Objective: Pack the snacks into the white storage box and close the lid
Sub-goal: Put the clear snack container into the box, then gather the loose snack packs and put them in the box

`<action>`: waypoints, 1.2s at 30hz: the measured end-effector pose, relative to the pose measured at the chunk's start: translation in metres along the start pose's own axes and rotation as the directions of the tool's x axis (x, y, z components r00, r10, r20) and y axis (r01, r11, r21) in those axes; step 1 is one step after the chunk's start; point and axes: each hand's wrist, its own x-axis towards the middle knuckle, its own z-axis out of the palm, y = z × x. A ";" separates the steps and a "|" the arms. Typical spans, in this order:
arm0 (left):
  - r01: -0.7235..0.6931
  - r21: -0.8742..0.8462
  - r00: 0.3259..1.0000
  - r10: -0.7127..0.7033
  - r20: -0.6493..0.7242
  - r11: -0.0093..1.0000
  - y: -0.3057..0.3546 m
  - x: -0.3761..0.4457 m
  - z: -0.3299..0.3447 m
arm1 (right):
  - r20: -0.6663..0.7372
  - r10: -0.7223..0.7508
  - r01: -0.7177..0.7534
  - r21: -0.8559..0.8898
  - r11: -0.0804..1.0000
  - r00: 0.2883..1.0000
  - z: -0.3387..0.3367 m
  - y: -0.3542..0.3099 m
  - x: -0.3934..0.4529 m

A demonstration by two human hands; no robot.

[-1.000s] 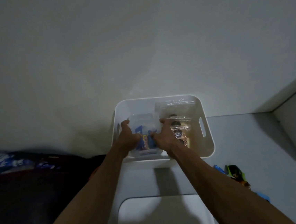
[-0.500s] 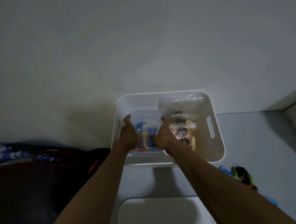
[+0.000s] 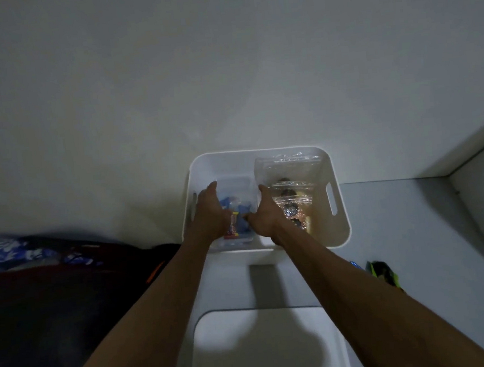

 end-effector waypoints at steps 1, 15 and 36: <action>-0.010 0.019 1.000 0.011 -0.024 1.000 0.004 -0.007 -0.005 | -0.022 -0.014 0.014 0.020 1.000 1.000 -0.003 -0.006 -0.011; -0.202 -0.166 0.963 0.164 -0.214 0.965 0.078 -0.176 -0.004 | -0.290 -0.068 0.114 0.143 0.983 0.955 -0.099 0.024 -0.215; -0.158 0.071 0.987 0.159 0.001 0.985 0.082 -0.288 0.256 | -0.473 -0.112 -0.086 -0.379 0.921 0.874 -0.100 0.328 -0.321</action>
